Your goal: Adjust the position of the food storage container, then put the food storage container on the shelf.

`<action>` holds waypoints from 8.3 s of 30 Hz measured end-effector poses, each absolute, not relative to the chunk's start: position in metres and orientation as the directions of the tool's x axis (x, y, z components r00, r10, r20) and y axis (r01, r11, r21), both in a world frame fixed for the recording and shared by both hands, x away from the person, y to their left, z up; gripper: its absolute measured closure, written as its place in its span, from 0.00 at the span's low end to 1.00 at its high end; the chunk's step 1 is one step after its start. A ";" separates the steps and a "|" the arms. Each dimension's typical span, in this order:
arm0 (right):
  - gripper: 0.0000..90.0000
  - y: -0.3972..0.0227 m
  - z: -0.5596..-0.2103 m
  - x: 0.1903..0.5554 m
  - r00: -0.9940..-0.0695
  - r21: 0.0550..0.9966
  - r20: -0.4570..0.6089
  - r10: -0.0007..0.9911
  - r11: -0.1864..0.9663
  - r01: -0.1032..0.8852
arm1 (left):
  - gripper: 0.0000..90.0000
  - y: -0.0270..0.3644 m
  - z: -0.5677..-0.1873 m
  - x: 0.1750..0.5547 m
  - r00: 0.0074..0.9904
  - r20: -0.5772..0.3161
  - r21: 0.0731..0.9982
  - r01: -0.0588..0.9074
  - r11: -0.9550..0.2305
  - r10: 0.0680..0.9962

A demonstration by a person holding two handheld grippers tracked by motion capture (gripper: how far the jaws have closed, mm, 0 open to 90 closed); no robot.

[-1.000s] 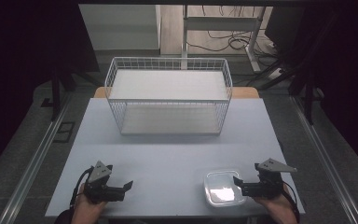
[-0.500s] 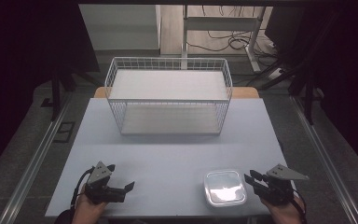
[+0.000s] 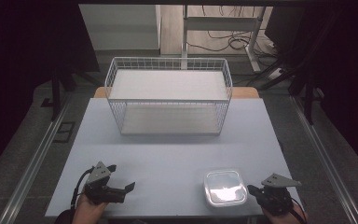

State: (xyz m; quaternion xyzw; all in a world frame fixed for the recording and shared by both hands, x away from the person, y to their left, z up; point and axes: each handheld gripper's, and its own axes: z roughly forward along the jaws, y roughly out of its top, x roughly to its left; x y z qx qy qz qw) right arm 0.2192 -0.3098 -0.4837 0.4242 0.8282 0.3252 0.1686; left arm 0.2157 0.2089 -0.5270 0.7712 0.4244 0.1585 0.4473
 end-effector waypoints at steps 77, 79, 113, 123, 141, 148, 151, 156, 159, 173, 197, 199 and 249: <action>0.03 -0.204 -0.508 0.252 -0.809 0.762 0.027 0.587 0.511 0.397 | 0.03 0.185 -0.527 0.213 0.653 -0.102 0.792 0.510 -0.336 0.750; 0.03 -0.205 -0.507 0.253 -0.805 0.768 0.030 0.593 0.502 0.398 | 0.03 0.185 -0.526 0.213 0.654 -0.115 0.797 0.510 -0.324 0.748; 0.03 -0.155 -0.488 0.251 -0.829 0.745 0.152 0.538 0.488 0.454 | 0.04 0.129 -0.513 0.231 0.750 -0.249 0.787 0.525 -0.323 0.612; 0.19 -0.155 -0.493 0.248 -0.800 0.680 0.298 0.521 0.471 0.561 | 0.29 0.135 -0.511 0.223 0.746 -0.375 0.743 0.597 -0.303 0.550; 0.84 -0.178 -0.472 0.242 -0.664 0.669 0.400 0.631 0.294 0.682 | 0.82 0.150 -0.503 0.217 0.656 -0.459 0.746 0.650 -0.141 0.599; 0.88 -0.179 -0.473 0.242 -0.678 0.727 0.333 0.656 0.279 0.627 | 0.88 0.145 -0.503 0.219 0.648 -0.418 0.764 0.630 -0.140 0.637; 0.88 -0.177 -0.471 0.244 -0.698 0.766 0.278 0.660 0.286 0.575 | 0.88 0.143 -0.501 0.223 0.647 -0.390 0.779 0.612 -0.140 0.656; 0.88 -0.175 -0.467 0.249 -0.713 0.789 0.250 0.656 0.289 0.542 | 0.88 0.144 -0.497 0.227 0.649 -0.369 0.796 0.590 -0.134 0.665; 0.87 -0.173 -0.465 0.256 -0.716 0.800 0.230 0.659 0.291 0.524 | 0.88 0.145 -0.492 0.234 0.647 -0.350 0.813 0.569 -0.124 0.677; 0.87 -0.168 -0.459 0.290 -0.723 0.845 0.205 0.660 0.252 0.471 | 0.88 0.149 -0.480 0.267 0.645 -0.309 0.848 0.520 -0.104 0.699; 0.86 -0.143 -0.456 0.367 -0.684 0.857 0.174 0.709 0.232 0.459 | 0.88 0.158 -0.477 0.335 0.589 -0.309 0.848 0.526 -0.064 0.746; 0.86 -0.143 -0.456 0.370 -0.681 0.856 0.173 0.712 0.234 0.462 | 0.88 0.157 -0.478 0.341 0.584 -0.315 0.844 0.533 -0.061 0.749; 0.62 -0.123 -0.481 0.425 -0.588 0.859 0.114 0.801 0.218 0.463 | 0.61 0.142 -0.497 0.400 0.464 -0.209 0.867 0.495 -0.056 0.861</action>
